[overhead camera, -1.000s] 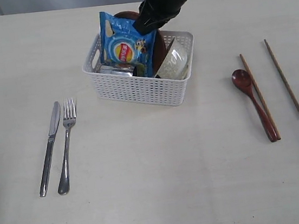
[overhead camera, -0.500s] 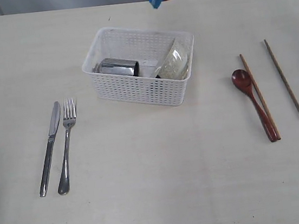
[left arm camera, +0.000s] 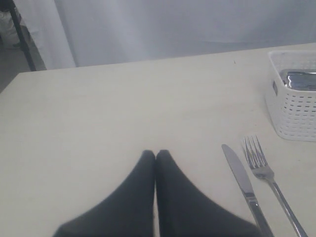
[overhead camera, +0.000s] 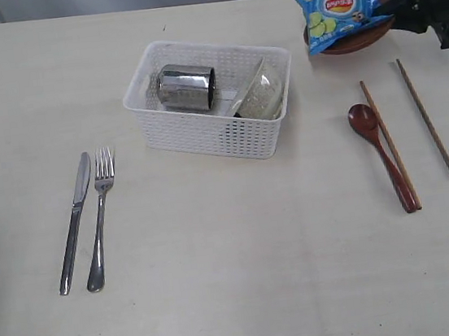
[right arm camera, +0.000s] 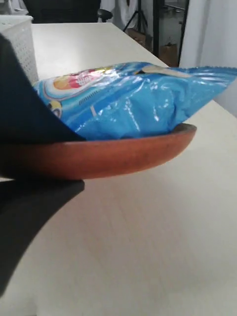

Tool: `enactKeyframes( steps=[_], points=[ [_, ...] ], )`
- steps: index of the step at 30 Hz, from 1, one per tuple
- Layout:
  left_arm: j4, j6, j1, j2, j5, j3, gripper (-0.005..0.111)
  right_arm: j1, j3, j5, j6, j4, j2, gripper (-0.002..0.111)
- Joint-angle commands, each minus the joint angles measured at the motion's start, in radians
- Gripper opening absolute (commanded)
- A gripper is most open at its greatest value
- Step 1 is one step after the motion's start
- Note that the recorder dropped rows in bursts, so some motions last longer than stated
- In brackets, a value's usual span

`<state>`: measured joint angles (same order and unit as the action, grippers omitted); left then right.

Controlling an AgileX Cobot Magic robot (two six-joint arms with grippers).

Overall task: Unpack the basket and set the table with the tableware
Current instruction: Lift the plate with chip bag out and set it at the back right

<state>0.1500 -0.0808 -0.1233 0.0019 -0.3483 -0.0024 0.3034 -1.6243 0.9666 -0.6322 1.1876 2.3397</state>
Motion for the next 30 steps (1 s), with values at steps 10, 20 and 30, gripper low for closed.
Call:
enactKeyframes(
  steps=[10,20,30],
  points=[
    [-0.002,-0.002,-0.005,-0.002,0.001,0.002,0.0,0.018,-0.003,-0.116,-0.065,0.027,0.052,0.046],
    [0.003,-0.002,-0.005,-0.002,0.001,0.002,0.0,0.075,-0.073,0.004,-0.149,0.014,0.044,0.046],
    [0.003,-0.002,-0.005,-0.002,0.001,0.002,0.0,0.175,-0.085,0.071,-0.01,-0.19,0.004,0.046]
  ],
)
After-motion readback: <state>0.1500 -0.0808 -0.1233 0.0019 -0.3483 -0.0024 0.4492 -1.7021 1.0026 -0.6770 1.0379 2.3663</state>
